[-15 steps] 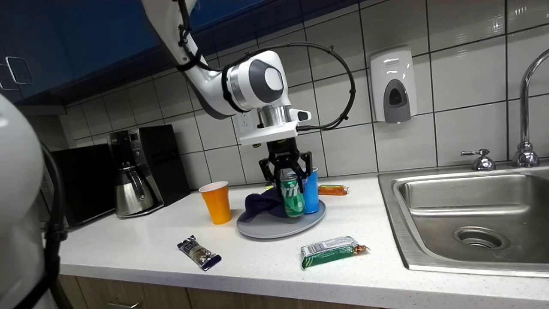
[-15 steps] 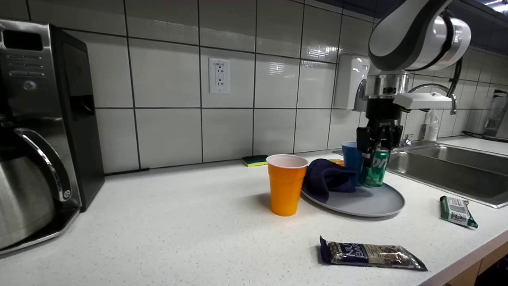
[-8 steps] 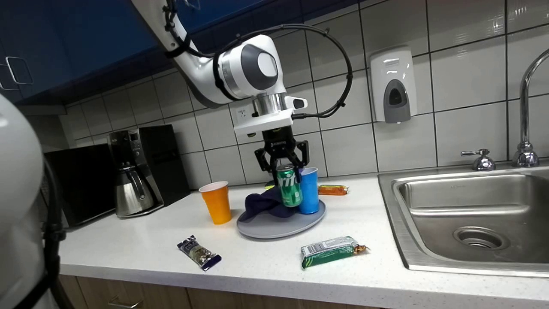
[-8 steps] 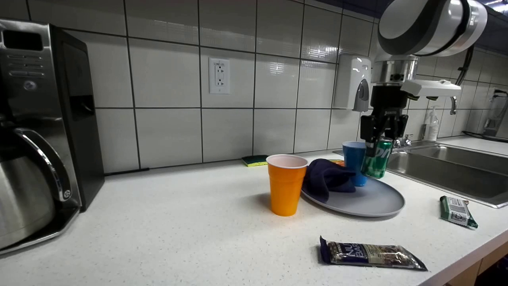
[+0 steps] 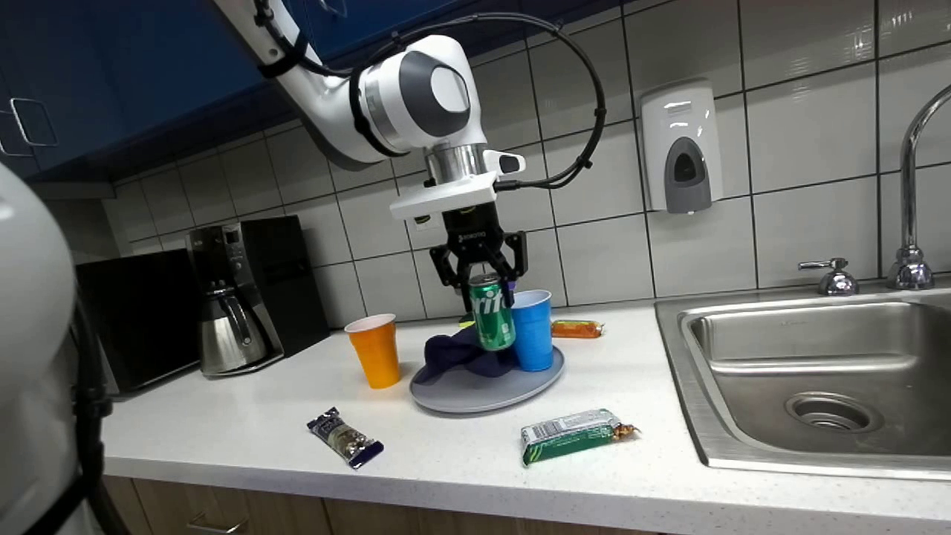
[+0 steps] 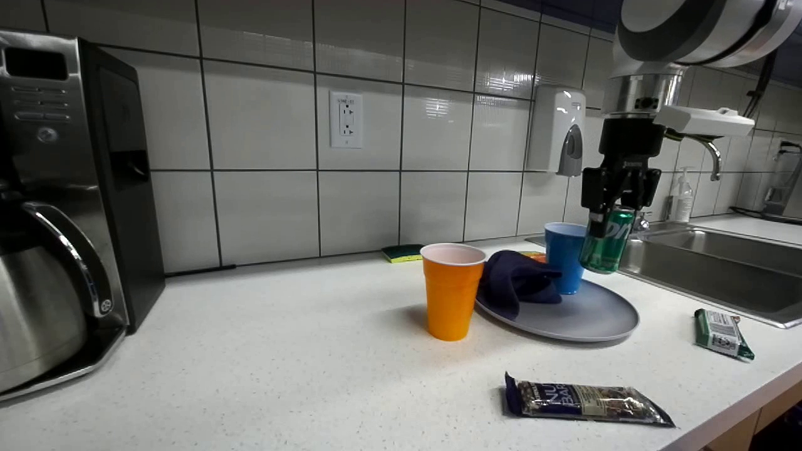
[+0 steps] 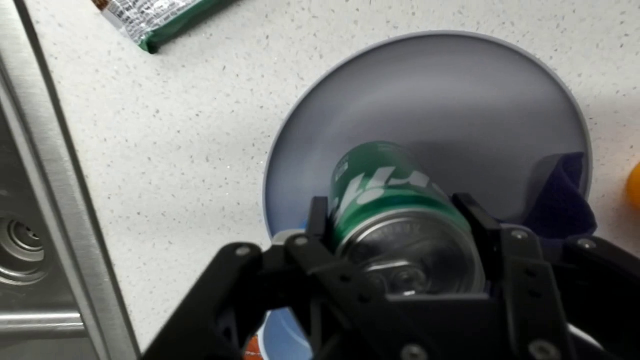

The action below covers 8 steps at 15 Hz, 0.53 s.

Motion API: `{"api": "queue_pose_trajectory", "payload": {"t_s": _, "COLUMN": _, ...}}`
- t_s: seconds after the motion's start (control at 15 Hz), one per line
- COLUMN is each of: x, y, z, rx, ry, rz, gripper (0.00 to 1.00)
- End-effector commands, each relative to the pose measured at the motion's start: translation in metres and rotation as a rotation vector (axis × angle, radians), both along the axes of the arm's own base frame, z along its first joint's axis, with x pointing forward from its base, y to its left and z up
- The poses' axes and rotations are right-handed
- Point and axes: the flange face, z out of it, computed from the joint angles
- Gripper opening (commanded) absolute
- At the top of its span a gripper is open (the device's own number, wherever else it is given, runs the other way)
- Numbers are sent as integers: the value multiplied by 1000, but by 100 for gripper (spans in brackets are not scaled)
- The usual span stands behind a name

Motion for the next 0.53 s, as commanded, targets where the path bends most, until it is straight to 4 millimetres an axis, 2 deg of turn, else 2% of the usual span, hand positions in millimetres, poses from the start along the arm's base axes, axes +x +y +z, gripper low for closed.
{"api": "queue_pose_trajectory", "payload": {"t_s": 0.0, "x": -12, "y": -9, "z": 16, "rx": 5, "ry": -11, "rz": -17, "gripper": 38}}
{"api": "queue_pose_trajectory", "payload": {"t_s": 0.47, "x": -12, "y": -52, "z": 11, "rx": -12, "ry": -14, "rz": -115, "gripper": 38}}
